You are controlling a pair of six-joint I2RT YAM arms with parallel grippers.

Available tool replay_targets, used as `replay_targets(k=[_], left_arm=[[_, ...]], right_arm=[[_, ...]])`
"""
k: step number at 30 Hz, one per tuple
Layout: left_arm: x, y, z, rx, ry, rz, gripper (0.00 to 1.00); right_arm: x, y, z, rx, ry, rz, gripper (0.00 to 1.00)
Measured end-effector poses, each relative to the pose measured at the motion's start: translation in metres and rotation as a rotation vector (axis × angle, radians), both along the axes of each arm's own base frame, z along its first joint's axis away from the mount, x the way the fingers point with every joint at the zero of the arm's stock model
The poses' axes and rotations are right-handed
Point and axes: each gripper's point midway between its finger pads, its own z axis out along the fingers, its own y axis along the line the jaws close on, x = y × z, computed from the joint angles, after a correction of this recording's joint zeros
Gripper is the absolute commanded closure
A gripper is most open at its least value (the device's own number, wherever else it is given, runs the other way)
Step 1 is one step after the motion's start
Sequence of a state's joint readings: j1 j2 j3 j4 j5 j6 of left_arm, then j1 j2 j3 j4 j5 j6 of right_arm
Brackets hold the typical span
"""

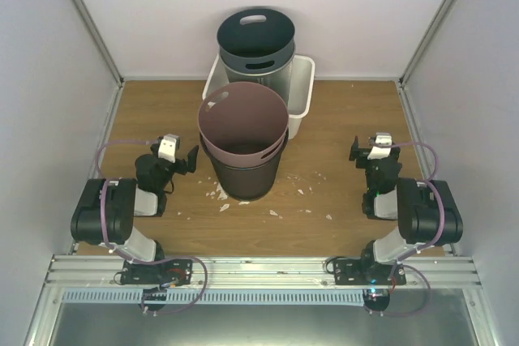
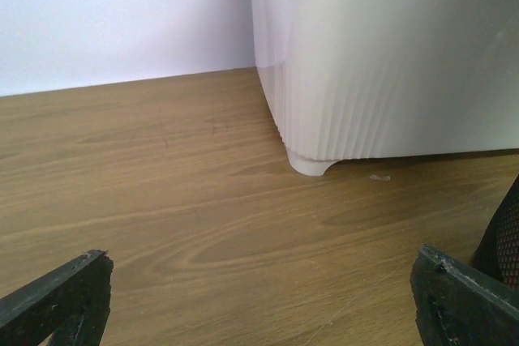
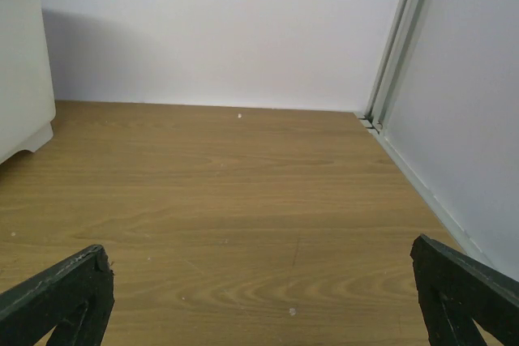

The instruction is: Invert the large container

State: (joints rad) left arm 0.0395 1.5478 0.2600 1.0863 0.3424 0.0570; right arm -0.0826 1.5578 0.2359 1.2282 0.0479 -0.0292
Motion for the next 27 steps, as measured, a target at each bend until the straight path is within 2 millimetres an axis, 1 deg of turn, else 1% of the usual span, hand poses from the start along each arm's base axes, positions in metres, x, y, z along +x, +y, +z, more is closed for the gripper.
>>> replay_targets(k=[17, 21, 22, 23, 24, 25, 27], left_arm=[[0.001, -0.002, 0.011, 0.008, -0.05, -0.013, 0.01], [0.001, -0.003, 0.015, 0.011, -0.037, -0.02, 0.01], [0.002, -0.003, 0.023, 0.012, -0.04, -0.022, 0.01], [0.004, -0.003, 0.034, 0.017, -0.058, -0.022, 0.01], [0.004, -0.003, 0.05, 0.024, -0.092, -0.021, 0.01], [0.003, -0.002, 0.073, 0.035, -0.146, -0.02, 0.01], [-0.002, -0.003, 0.112, 0.056, -0.239, -0.02, 0.01]], right_arm=[[0.0, -0.001, 0.002, -0.001, -0.008, -0.008, 0.01], [0.002, -0.007, 0.004, 0.0, 0.008, -0.042, 0.0], [0.006, -0.008, 0.01, -0.001, 0.009, -0.052, 0.0], [0.01, -0.01, 0.021, -0.002, 0.001, -0.062, 0.0], [0.014, -0.01, 0.036, -0.003, -0.017, -0.069, 0.0], [0.018, -0.009, 0.06, 0.003, -0.052, -0.07, 0.0], [0.023, -0.007, 0.101, 0.025, -0.104, -0.067, 0.0]])
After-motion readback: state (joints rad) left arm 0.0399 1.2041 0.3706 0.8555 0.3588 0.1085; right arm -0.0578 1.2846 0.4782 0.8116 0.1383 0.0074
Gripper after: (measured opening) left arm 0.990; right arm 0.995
